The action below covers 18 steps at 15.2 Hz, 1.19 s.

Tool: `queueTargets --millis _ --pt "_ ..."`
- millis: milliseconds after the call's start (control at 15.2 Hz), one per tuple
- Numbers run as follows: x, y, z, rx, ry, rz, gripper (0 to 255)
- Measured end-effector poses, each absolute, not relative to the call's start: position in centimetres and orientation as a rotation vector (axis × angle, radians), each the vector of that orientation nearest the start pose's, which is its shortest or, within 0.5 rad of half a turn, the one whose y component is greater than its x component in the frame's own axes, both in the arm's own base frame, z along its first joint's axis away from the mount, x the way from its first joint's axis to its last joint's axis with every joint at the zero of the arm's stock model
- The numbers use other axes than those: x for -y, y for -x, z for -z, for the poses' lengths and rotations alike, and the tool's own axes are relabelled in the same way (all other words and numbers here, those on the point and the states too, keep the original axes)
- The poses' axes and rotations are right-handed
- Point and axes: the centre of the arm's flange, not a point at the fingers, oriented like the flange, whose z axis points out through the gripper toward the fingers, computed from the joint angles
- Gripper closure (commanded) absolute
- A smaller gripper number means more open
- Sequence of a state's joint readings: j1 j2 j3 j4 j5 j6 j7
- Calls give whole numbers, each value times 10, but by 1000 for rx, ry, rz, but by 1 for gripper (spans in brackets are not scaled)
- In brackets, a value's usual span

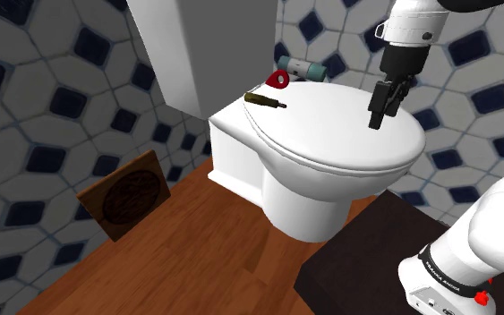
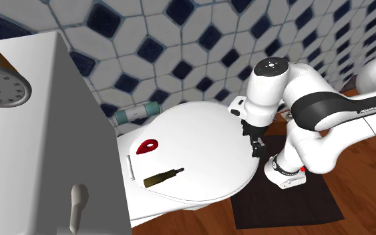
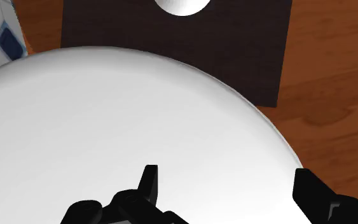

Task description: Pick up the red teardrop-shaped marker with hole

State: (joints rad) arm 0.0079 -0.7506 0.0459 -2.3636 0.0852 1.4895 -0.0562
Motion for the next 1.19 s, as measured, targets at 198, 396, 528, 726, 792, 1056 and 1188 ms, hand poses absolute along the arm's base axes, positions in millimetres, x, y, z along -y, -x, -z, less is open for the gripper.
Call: queueTargets --millis 198,396,528,726,792,1056,1188 --pt "-25 -320 -571 160 3075 -183 0" --pt "-20 -353 -572 184 3071 -165 0" --pt "-17 -380 -569 200 3067 -152 0" --pt "-8 -417 -568 226 3062 -132 0" --pt "-7 -428 -570 234 3060 -126 0" --pt "-1 -478 -571 268 3052 -99 0" --pt "-1 -502 -572 284 3048 -87 0"
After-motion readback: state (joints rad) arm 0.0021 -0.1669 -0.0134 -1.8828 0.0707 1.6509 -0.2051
